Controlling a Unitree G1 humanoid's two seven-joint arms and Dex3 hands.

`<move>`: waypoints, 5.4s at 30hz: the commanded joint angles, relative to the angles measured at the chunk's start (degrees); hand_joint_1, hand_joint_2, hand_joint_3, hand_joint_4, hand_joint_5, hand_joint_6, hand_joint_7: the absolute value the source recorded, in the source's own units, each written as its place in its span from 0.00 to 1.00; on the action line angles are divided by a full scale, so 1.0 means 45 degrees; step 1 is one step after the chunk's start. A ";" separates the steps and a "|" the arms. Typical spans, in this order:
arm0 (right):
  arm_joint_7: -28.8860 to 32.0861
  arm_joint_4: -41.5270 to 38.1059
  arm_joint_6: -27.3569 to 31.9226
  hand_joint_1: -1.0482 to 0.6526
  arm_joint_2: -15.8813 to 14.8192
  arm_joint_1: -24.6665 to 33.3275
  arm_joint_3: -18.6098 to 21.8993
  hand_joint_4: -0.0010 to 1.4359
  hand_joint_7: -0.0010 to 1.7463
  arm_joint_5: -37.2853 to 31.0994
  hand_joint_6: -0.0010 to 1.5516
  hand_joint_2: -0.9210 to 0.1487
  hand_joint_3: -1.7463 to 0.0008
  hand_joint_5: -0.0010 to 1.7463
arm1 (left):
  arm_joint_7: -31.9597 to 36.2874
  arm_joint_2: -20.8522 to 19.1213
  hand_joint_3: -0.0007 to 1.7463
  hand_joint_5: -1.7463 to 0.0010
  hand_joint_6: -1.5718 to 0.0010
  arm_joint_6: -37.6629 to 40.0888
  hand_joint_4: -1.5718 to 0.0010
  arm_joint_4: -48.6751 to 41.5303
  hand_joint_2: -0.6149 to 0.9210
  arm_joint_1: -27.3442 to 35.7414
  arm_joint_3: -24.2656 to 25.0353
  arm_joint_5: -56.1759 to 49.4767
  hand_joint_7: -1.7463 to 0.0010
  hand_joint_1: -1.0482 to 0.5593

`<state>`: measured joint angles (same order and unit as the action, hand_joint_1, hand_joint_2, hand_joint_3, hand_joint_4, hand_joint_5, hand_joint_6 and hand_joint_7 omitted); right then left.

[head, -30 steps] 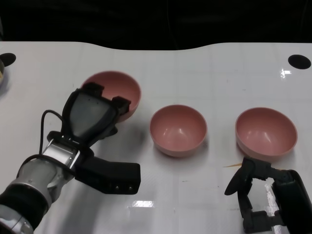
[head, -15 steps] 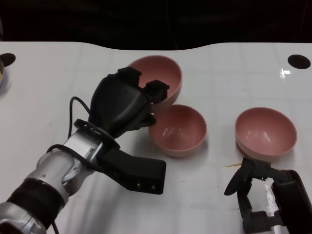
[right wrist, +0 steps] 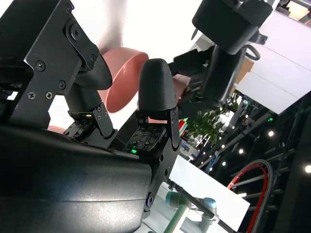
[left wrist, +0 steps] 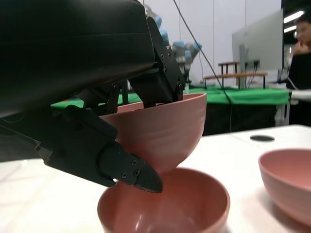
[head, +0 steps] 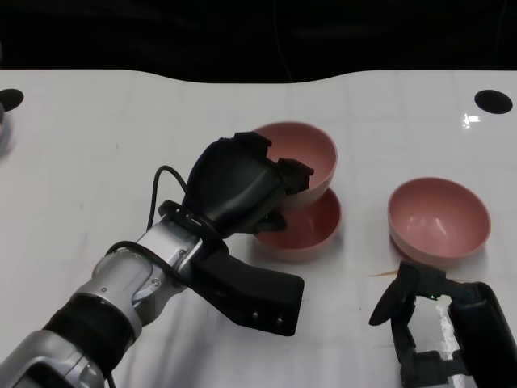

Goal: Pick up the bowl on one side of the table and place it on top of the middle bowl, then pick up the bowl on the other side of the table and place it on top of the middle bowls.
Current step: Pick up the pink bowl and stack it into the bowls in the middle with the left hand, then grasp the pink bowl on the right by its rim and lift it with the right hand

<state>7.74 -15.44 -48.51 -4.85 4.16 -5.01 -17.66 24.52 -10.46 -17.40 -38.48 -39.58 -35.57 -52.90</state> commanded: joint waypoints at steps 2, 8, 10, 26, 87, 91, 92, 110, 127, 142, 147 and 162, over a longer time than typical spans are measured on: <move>0.0063 0.0181 -0.0029 0.74 -0.0016 0.0097 0.0047 0.63 0.76 0.0144 0.58 0.77 0.02 0.93 | -0.1491 -0.0022 0.05 0.08 0.48 -0.0751 0.47 -0.0320 0.98 -0.0377 0.0280 0.1141 0.35 0.51; 0.0073 0.0197 -0.0016 0.74 0.0006 0.0076 0.0044 0.63 0.76 0.0091 0.57 0.78 0.02 0.93 | -0.4504 -0.0338 0.13 0.62 0.69 -0.0191 0.76 0.0383 1.00 -0.0455 0.0030 0.1373 0.92 0.34; 0.0056 0.0180 -0.0027 0.74 -0.0003 0.0059 0.0040 0.63 0.76 0.0098 0.57 0.78 0.02 0.93 | -0.5240 -0.0443 0.20 0.75 0.81 0.0046 0.89 0.0696 1.00 -0.0397 -0.0020 0.1303 0.98 0.23; 0.0076 0.0199 -0.0101 0.75 0.0004 0.0057 0.0047 0.63 0.76 0.0087 0.57 0.77 0.03 0.95 | -0.5891 -0.0743 0.24 0.93 0.94 0.0830 1.00 0.2057 1.00 0.0959 0.0093 0.1207 1.00 0.11; 0.0172 0.0296 -0.0037 0.76 0.0065 0.0089 0.0059 0.63 0.75 -0.0081 0.57 0.77 0.02 0.93 | 0.2751 -0.2045 0.01 0.56 0.76 -0.4647 0.92 0.2283 1.00 0.4743 0.2984 0.2544 0.88 0.46; 0.0175 0.0205 -0.0169 0.76 0.0047 0.0045 0.0042 0.63 0.75 0.0011 0.57 0.78 0.01 0.93 | 0.3206 -0.2090 0.06 0.32 0.79 -0.5833 0.90 0.2133 1.00 0.5303 0.3525 0.2841 0.66 0.50; 0.0193 0.0209 -0.0168 0.76 0.0051 0.0043 0.0044 0.63 0.76 -0.0008 0.57 0.79 0.01 0.93 | 0.3160 -0.2098 0.06 0.30 0.80 -0.6125 0.89 0.2201 1.00 0.5518 0.3697 0.3072 0.59 0.50; 0.0422 0.0582 0.0043 0.68 -0.0060 0.0123 0.0463 0.53 0.65 -0.0007 0.51 0.58 0.19 0.88 | -0.4074 -0.2019 0.94 0.03 0.41 -0.7783 0.36 0.4102 0.55 0.8883 0.4939 1.0748 0.12 0.66; -0.0618 0.5459 0.7211 0.40 -0.1895 0.0146 0.1189 0.02 0.20 -0.4004 0.15 0.13 0.99 0.52 | -0.6219 -0.0888 0.94 0.00 0.43 -0.7973 0.38 0.2758 0.55 0.8497 0.6144 1.0787 0.10 0.63; -0.0160 0.3024 0.9959 0.38 -0.3108 -0.1798 -0.0556 0.22 0.04 -0.7658 0.33 0.16 1.00 0.25 | -0.6766 -0.0673 0.93 0.00 0.43 -0.7691 0.40 0.3076 0.55 0.8789 0.6385 1.0561 0.12 0.67; 0.0650 0.0781 1.0127 0.38 -0.3344 -0.2978 -0.1344 0.29 0.02 -0.8044 0.37 0.14 1.00 0.19 | -0.6804 -0.0602 0.93 0.00 0.44 -0.7645 0.40 0.3104 0.55 0.8807 0.6436 1.0435 0.13 0.66; 0.4312 -0.5809 0.8425 0.55 -0.3408 -0.6520 -0.3427 0.69 0.22 -0.7731 0.80 0.03 0.99 0.71 | -0.6948 -0.0479 0.93 0.00 0.44 -0.7436 0.42 0.3284 0.56 0.8913 0.6552 1.0335 0.14 0.63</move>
<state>24.87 -39.50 -9.07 -18.86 -23.66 -19.85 -53.32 -6.61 -12.28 -50.95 -24.19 0.18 -6.72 -6.31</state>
